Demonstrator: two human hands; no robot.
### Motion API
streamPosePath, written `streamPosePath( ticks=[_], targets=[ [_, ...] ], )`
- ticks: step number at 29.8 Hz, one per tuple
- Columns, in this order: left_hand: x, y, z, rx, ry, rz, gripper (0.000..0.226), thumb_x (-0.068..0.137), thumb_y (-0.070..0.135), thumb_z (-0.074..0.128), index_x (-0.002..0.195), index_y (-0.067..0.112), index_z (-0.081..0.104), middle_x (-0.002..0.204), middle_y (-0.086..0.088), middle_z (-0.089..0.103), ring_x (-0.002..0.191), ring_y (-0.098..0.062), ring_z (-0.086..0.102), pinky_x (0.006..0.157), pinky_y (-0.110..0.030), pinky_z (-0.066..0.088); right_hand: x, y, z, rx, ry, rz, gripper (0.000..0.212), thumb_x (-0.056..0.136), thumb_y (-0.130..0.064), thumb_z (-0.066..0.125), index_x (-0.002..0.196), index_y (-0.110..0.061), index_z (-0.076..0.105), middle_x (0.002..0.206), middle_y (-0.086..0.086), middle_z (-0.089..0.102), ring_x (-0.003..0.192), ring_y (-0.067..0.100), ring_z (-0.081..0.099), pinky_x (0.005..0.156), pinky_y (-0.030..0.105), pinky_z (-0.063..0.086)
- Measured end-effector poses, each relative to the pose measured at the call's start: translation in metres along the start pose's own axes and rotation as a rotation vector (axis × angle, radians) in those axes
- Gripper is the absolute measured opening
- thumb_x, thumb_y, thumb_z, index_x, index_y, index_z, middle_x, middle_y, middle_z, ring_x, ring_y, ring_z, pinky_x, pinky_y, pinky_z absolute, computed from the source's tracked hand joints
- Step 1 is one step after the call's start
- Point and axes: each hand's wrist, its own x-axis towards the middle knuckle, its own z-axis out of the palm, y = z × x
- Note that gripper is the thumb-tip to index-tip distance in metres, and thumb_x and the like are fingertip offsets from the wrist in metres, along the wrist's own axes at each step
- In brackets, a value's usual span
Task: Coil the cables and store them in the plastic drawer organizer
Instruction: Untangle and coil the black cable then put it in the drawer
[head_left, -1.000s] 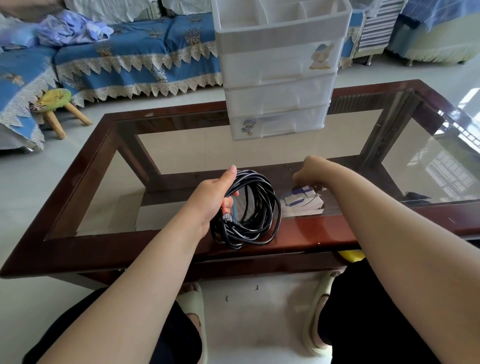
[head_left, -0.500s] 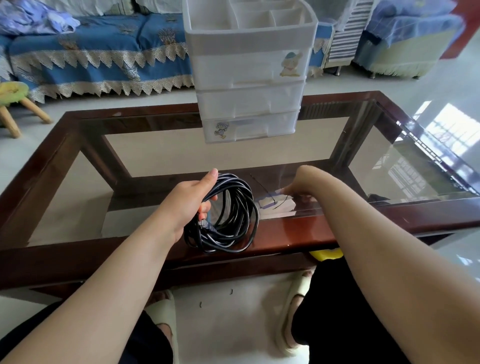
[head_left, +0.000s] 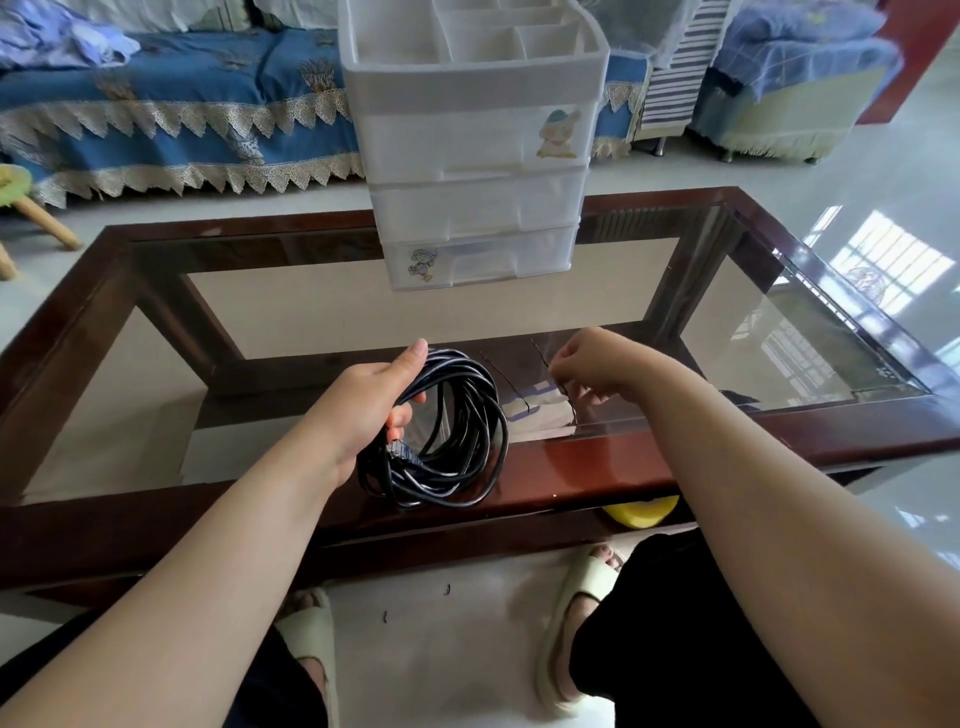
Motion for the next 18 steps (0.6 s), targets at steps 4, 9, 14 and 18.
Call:
streamPosePath(
  ticks=[4, 9, 14, 18],
  targets=[
    [0.002, 0.001, 0.002, -0.018, -0.002, -0.014, 0.054, 0.088, 0.061, 0.049, 0.077, 0.008, 0.058, 0.046, 0.004, 0.035, 0.042, -0.011, 0.035, 0.052, -0.025, 0.033, -0.012, -0.007, -0.01, 0.248, -0.037, -0.131, 0.009, 0.088, -0.001, 0.058, 0.082, -0.004, 0.064, 0.065, 0.007, 0.058, 0.052, 0.012, 0.048, 0.04, 0.019, 0.039],
    [0.002, 0.002, 0.003, -0.014, -0.004, -0.012, 0.055, 0.086, 0.063, 0.05, 0.076, 0.009, 0.058, 0.044, 0.004, 0.036, 0.041, -0.011, 0.036, 0.053, -0.025, 0.034, -0.037, -0.032, 0.001, 0.487, -0.126, -0.265, 0.005, 0.087, -0.004, 0.064, 0.088, -0.009, 0.064, 0.069, 0.005, 0.06, 0.053, 0.01, 0.052, 0.045, 0.021, 0.046],
    [0.005, -0.001, 0.001, 0.027, 0.014, -0.004, 0.058, 0.08, 0.069, 0.051, 0.073, 0.012, 0.061, 0.044, 0.005, 0.039, 0.044, -0.012, 0.038, 0.055, -0.026, 0.035, -0.065, -0.061, 0.042, 0.43, -0.096, -0.359, 0.01, 0.084, -0.008, 0.069, 0.09, -0.011, 0.061, 0.066, 0.002, 0.061, 0.048, 0.008, 0.054, 0.045, 0.02, 0.049],
    [0.007, -0.002, 0.001, -0.019, -0.002, 0.014, 0.051, 0.083, 0.063, 0.054, 0.072, 0.013, 0.06, 0.043, 0.007, 0.04, 0.041, -0.01, 0.036, 0.054, -0.027, 0.035, -0.068, -0.073, 0.058, 0.395, -0.016, -0.406, 0.012, 0.085, -0.01, 0.069, 0.088, -0.014, 0.058, 0.064, 0.0, 0.062, 0.047, 0.009, 0.055, 0.047, 0.026, 0.055]
  ],
)
